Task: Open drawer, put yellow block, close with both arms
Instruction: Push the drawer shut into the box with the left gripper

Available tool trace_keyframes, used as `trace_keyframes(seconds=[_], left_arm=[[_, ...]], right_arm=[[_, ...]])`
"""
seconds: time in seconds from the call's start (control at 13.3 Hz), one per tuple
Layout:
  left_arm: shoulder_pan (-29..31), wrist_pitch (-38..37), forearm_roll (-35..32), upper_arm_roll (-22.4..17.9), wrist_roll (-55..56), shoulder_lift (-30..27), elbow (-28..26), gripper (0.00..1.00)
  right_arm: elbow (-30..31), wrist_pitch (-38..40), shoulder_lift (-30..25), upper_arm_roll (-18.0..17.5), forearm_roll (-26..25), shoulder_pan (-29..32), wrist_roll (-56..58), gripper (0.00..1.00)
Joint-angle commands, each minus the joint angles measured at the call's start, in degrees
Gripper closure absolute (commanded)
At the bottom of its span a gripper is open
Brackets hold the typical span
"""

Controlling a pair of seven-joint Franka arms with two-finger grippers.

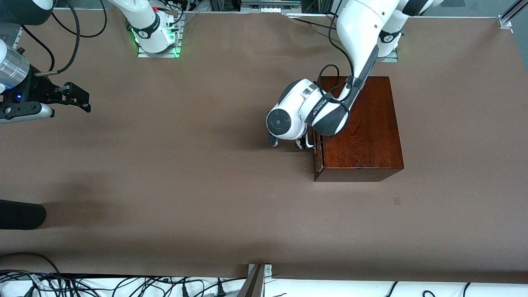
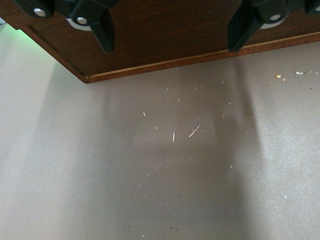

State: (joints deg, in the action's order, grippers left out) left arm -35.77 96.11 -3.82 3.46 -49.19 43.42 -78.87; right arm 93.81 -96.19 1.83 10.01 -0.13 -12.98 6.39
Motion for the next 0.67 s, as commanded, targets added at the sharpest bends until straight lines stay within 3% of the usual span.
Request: trace_keyframes(seconds=[0.0, 0.6], left_arm=[[0.44, -1.10, -1.90, -0.04, -1.00, -1.40, -1.37, 0.00], [1.59, -2.42, -1.63, 0.14, -1.00, -1.58, -1.20, 0.00]], right_arm=[[-1.09, 0.57, 0.37, 0.09, 0.13, 0.14, 0.90, 0.00], [-1.09, 0.57, 0.37, 0.09, 0.13, 0.15, 0.90, 0.00]])
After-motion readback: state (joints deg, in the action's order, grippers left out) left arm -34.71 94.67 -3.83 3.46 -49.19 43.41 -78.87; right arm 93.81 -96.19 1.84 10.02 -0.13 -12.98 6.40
